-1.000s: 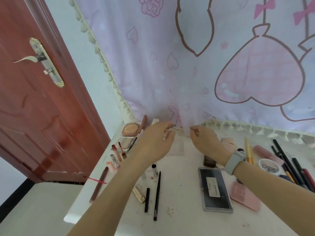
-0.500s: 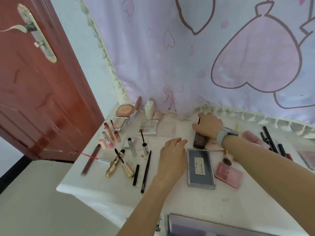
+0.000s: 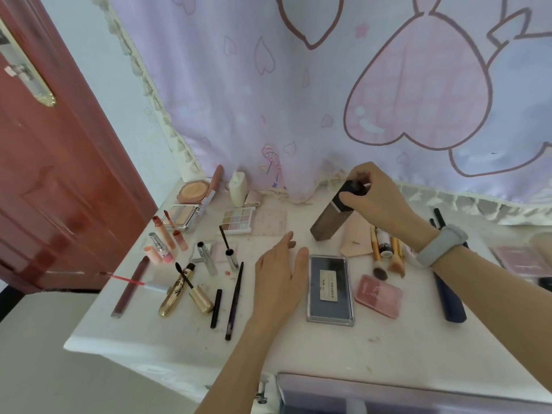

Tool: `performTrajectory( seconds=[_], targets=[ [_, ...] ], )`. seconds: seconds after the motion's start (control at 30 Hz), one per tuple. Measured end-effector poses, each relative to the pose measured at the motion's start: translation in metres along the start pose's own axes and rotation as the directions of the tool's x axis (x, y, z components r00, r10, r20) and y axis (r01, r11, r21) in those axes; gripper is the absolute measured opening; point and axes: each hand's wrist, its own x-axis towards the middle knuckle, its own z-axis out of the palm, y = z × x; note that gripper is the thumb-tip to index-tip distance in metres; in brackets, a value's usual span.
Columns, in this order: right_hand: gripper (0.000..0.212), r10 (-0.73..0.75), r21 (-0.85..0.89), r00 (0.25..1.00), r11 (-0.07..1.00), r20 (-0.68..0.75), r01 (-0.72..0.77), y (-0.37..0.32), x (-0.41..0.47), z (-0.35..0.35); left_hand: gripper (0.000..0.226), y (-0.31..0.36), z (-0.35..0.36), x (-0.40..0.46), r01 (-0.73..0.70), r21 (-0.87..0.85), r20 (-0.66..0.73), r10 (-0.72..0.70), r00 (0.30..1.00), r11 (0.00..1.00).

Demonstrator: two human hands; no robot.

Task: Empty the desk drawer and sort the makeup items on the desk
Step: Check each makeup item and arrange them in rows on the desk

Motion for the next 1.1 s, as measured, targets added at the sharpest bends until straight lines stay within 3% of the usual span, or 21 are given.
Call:
performTrajectory(
  seconds=[0.1, 0.2, 0.33, 0.43, 0.63, 0.8, 0.9, 0.97, 1.0, 1.1],
  targets=[
    [0.025, -0.002, 0.043, 0.999, 0.999, -0.049, 0.004, -0.004, -0.013, -0.003, 0.069, -0.001, 0.000, -0.003, -0.020, -0.064, -0.040, 0.018, 0.999, 0.998],
    [0.021, 0.035, 0.123, 0.999, 0.992, 0.016, -0.037, -0.014, -0.024, -0.004, 0.079, 0.008, -0.001, -0.004, -0.148, 0.033, -0.103, 0.150, 0.983, 0.988],
    [0.017, 0.004, 0.211, 0.991, 0.977, 0.132, -0.032, -0.029, -0.043, -0.004, 0.061, 0.040, -0.007, 0.003, -0.240, 0.063, -0.184, 0.247, 0.951, 0.969],
    [0.018, -0.009, 0.246, 0.988, 0.969, 0.154, -0.030, -0.039, -0.053, -0.009, 0.059, 0.054, -0.010, 0.005, -0.291, 0.109, -0.158, 0.306, 0.939, 0.950],
    [0.016, -0.018, 0.105, 0.975, 0.994, 0.223, -0.006, -0.046, -0.060, -0.024, 0.046, 0.065, -0.012, 0.005, -0.257, 0.076, -0.039, 0.261, 0.965, 0.963],
    [0.010, 0.018, 0.096, 0.974, 0.995, 0.225, -0.041, -0.045, -0.050, -0.034, 0.033, 0.069, -0.012, 0.012, -0.212, -0.064, 0.009, 0.213, 0.977, 0.975],
    [0.007, -0.001, 0.121, 0.995, 0.993, 0.104, -0.012, -0.045, -0.035, -0.044, 0.035, 0.070, -0.010, 0.018, -0.133, -0.190, 0.038, 0.143, 0.989, 0.973],
    [0.002, 0.120, 0.395, 0.991, 0.914, -0.057, -0.088, -0.037, -0.017, -0.054, 0.032, 0.069, -0.012, 0.026, 0.039, -0.356, 0.055, -0.020, 0.998, 0.934],
    [0.003, 0.205, 0.566, 0.976, 0.815, -0.079, -0.125, -0.031, -0.008, -0.059, 0.026, 0.068, -0.013, 0.031, 0.127, -0.462, 0.064, -0.109, 0.992, 0.878],
    [0.026, 0.351, 0.811, 0.933, 0.522, 0.078, -0.265, -0.005, 0.003, -0.061, 0.011, 0.060, -0.020, 0.051, 0.271, -0.626, 0.070, -0.294, 0.953, 0.731]
  ],
)
